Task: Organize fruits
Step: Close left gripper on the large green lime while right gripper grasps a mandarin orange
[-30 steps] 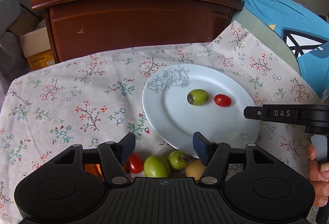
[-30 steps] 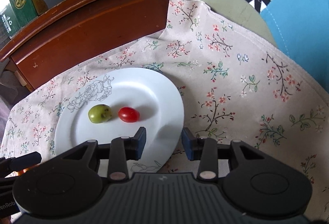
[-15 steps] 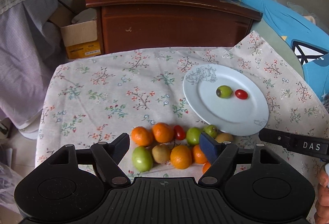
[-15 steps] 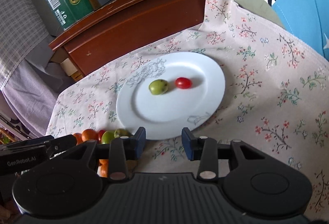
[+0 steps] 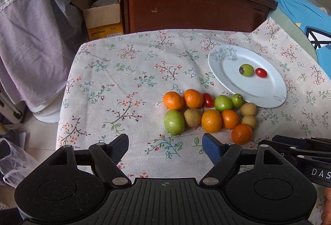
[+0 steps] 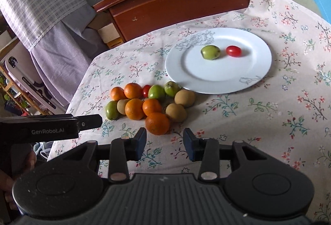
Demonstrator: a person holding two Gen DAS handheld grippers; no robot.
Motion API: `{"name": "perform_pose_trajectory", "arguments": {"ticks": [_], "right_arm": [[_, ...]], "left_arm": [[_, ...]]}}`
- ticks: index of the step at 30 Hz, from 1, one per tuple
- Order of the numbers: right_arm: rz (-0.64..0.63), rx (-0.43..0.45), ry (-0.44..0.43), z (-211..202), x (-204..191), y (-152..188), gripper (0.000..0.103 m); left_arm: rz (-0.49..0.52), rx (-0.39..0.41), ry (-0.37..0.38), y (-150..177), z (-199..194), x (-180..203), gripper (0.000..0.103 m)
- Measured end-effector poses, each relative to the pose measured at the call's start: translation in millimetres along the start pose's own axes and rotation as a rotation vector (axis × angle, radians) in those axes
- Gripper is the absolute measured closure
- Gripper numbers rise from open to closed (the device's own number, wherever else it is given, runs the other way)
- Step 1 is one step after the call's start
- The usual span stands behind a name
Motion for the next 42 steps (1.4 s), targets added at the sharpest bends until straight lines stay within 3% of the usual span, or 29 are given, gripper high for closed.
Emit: {"name": "perform_pose_trajectory", "arguments": {"ticks": [12, 21, 28, 36, 42], "right_arm": [[-0.03, -0.02, 0.01, 30, -11, 5, 0.063], [-0.02, -0.004, 0.025, 36, -9, 3, 0.063], [-0.006, 0.005, 0.034, 37, -5, 2, 0.071], [-0.002, 0.008, 0.033, 37, -5, 2, 0.071], [-0.009, 0.011, 0.033, 37, -6, 1, 0.071]], "left_arm": [[-0.065, 0.045, -0.046, -5, 13, -20, 0.025], [-0.076, 0.049, 0.019, -8, 28, -10, 0.028], [-0.065, 0.021, 0.041, -4, 42, -8, 0.042], [-0.018, 0.048, 0.049, -8, 51, -1, 0.046], [0.021, 0.071, 0.068, -10, 52, 7, 0.066]]}}
Point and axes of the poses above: each gripper's, at about its wrist camera, not at the fingertips, and z roughly the way its jaws point, x to its right, y to its underside, the point moved 9 cm from there along z, roughly the way its jaws point, and after that the axes turned 2 degrees about -y, right-handed, at the moved point
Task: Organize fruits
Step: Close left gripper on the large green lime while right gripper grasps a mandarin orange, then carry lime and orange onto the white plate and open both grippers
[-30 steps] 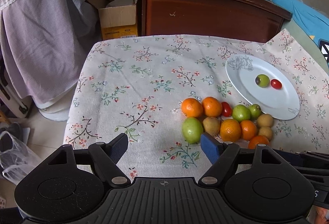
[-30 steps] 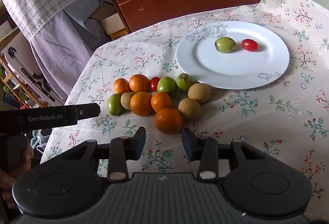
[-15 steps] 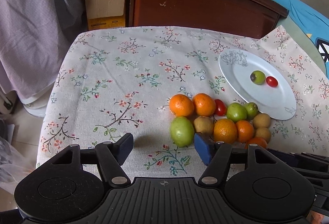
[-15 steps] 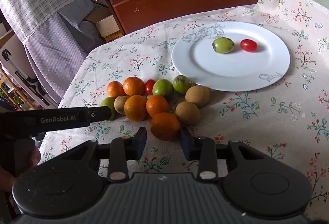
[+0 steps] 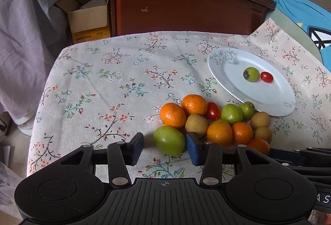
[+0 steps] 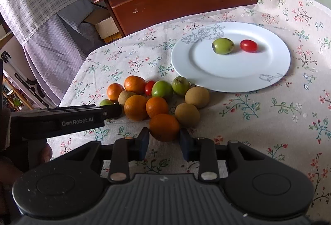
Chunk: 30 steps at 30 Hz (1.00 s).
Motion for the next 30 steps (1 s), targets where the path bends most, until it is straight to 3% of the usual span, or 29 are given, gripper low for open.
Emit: {"name": "perform_pose_trajectory", "arguments": {"ticks": [2, 14, 30], "right_arm": [[0.0, -0.001, -0.001, 0, 0, 0, 0.071], [0.004, -0.015, -0.028, -9, -3, 3, 0.072], [0.029, 0.075, -0.031, -48, 3, -23, 0.072]], "left_arm": [[-0.007, -0.005, 0.015, 0, 0, 2, 0.072], [-0.045, -0.002, 0.003, 1, -19, 2, 0.072], [-0.004, 0.077, 0.075, -21, -52, 38, 0.072]]}}
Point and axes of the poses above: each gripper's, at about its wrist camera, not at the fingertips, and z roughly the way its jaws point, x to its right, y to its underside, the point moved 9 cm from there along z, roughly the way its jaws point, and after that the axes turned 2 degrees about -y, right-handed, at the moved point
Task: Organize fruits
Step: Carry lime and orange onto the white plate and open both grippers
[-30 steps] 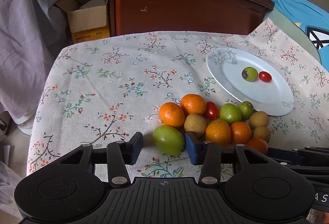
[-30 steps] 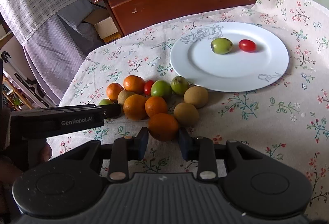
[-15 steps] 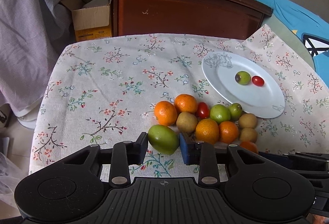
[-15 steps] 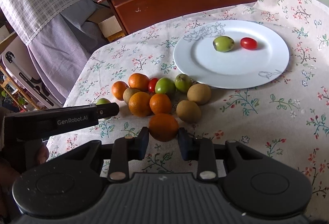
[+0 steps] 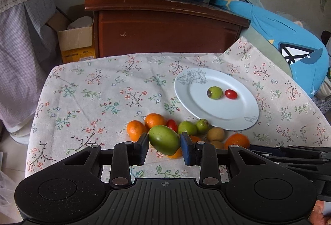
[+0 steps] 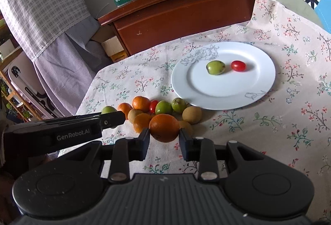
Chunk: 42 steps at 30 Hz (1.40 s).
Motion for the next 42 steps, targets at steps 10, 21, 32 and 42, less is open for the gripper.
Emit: {"name": "perform_pose_trajectory", "arguments": {"ticks": [10, 21, 32, 42], "right_arm": [[0.039, 0.061, 0.014, -19, 24, -44, 0.072], [0.106, 0.034, 0.101, 6, 68, -64, 0.072], [0.179, -0.019, 0.145, 33, 94, -63, 0.072], [0.229, -0.008, 0.165, 39, 104, -66, 0.069]], "left_arm": [[0.048, 0.001, 0.098, -27, 4, 30, 0.072], [0.114, -0.06, 0.148, -43, 46, 53, 0.072], [0.12, -0.122, 0.154, -46, 89, 62, 0.072], [0.117, -0.11, 0.168, -57, 96, 72, 0.068]]}}
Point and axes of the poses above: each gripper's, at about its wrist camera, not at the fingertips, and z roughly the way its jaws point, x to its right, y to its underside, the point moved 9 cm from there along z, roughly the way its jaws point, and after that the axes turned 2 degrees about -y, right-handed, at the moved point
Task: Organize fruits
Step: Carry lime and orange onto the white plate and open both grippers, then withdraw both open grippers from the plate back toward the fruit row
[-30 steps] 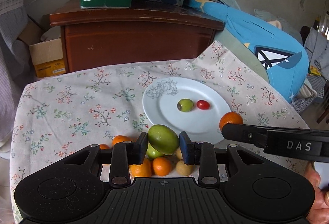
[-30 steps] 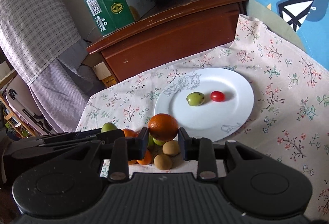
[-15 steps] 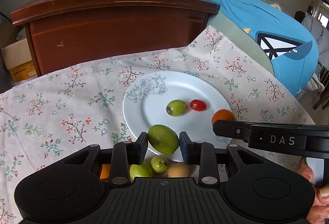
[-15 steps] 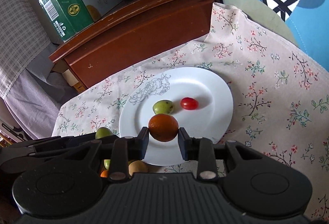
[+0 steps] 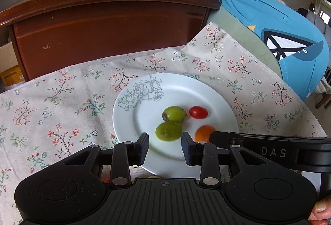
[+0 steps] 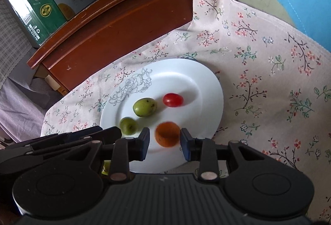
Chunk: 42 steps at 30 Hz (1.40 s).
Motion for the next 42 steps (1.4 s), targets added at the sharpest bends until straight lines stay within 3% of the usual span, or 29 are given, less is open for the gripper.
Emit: {"name": "perform_pose_trajectory", "arguments": {"ticks": [4, 16, 42], "right_arm": [[0.005, 0.035, -0.026, -8, -3, -8, 0.069], [-0.079, 0.013, -0.075, -12, -25, 4, 0.068], [-0.197, -0.09, -0.142, -21, -57, 66, 0.068]], "left_arm": [[-0.027, 0.054, -0.027, -11, -15, -7, 0.039], [-0.046, 0.058, -0.148, -18, -50, -41, 0.021], [-0.274, 0.014, -0.299, 41, -90, -116, 0.02]]}}
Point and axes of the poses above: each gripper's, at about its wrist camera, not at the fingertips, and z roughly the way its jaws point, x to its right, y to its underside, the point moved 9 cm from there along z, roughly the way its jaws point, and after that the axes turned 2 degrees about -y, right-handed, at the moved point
